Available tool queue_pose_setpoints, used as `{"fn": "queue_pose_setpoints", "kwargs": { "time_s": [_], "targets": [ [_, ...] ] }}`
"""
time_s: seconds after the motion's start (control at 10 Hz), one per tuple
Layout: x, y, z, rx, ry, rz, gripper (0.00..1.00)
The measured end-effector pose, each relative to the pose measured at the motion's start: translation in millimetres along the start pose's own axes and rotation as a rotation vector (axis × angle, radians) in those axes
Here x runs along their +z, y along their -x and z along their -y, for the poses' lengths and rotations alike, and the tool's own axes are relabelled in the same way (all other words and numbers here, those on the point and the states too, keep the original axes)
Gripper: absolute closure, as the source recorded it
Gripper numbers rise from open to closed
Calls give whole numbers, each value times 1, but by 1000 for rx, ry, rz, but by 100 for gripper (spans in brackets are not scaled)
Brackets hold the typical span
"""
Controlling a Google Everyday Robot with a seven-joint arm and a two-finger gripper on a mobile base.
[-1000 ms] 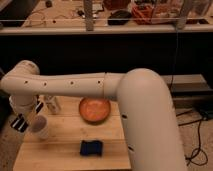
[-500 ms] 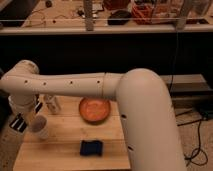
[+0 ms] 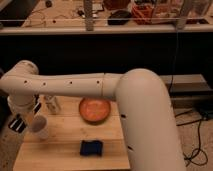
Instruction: Place the eraser in the ceramic cup
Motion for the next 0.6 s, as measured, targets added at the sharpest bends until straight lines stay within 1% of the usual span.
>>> {"fn": "queue_pose_setpoints", "kwargs": {
  "time_s": [0.2, 0.4, 0.6],
  "targets": [
    [0, 0, 0, -3, -1, 4, 90],
    [0, 1, 1, -5, -3, 8, 82],
    [0, 0, 3, -6, -3, 12, 81]
  ]
}}
